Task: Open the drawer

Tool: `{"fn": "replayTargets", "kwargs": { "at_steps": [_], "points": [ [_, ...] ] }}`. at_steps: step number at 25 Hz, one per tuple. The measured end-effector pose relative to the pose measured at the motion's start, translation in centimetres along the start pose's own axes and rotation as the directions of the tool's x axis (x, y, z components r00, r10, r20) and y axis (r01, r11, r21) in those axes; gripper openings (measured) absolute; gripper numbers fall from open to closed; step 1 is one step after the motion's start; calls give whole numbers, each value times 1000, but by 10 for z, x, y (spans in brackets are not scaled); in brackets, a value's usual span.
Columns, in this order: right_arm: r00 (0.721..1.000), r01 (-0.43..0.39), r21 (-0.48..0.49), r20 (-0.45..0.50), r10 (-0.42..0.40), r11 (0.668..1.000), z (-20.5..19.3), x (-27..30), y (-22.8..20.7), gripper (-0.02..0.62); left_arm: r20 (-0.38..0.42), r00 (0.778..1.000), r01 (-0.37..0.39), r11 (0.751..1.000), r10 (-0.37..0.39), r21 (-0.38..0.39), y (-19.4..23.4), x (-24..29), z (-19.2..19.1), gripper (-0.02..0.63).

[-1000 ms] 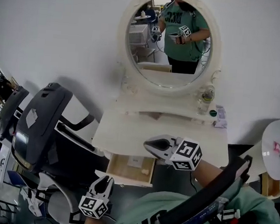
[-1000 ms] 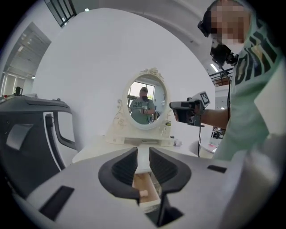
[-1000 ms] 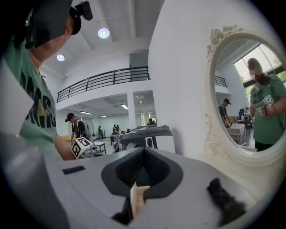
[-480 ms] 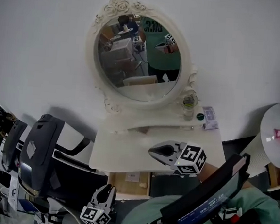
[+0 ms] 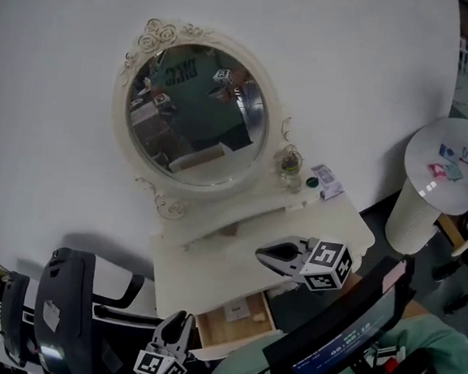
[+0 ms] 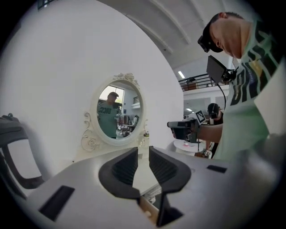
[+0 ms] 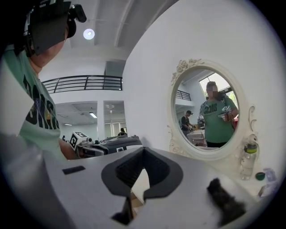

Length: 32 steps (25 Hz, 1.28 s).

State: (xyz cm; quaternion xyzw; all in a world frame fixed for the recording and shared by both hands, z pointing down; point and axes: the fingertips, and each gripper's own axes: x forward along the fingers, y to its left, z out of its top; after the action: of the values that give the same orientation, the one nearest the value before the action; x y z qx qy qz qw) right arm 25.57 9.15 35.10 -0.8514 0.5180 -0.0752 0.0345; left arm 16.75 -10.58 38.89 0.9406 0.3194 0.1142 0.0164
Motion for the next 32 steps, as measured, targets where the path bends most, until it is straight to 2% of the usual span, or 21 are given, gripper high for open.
{"fn": "replayTargets", "kwargs": {
  "at_steps": [3, 7, 11, 14, 17, 23, 32],
  "points": [
    [997, 78, 22, 12, -78, 997, -2, 7, 20, 9, 17, 998, 66, 998, -66, 18, 17, -16, 3, 83],
    [987, 156, 71, 28, -158, 985, -8, 0, 38, 9, 39, 991, 127, 992, -127, 5, 27, -21, 0, 81],
    [979, 201, 78, 14, -203, 976, -2, -26, 28, 8, 66, 989, 129, 991, -130, 21, 16, -10, 8, 81],
    [976, 216, 68, -9, -215, 974, 6, -43, 10, 8, 112, 989, 103, 994, -98, -39, 3, -4, 16, 80],
    [977, 211, 50, -24, -210, 976, 9, -58, -3, 8, 109, 991, 89, 993, -81, -75, -11, 8, 8, 81],
    [981, 192, 51, -17, -191, 980, 4, -77, -14, 8, 120, 990, 82, 993, -71, -88, -30, 22, 15, 81],
    [981, 195, 38, -12, -195, 980, 1, -80, -14, 8, 103, 991, 90, 992, -81, -88, -30, 25, 15, 81]
  ]
}}
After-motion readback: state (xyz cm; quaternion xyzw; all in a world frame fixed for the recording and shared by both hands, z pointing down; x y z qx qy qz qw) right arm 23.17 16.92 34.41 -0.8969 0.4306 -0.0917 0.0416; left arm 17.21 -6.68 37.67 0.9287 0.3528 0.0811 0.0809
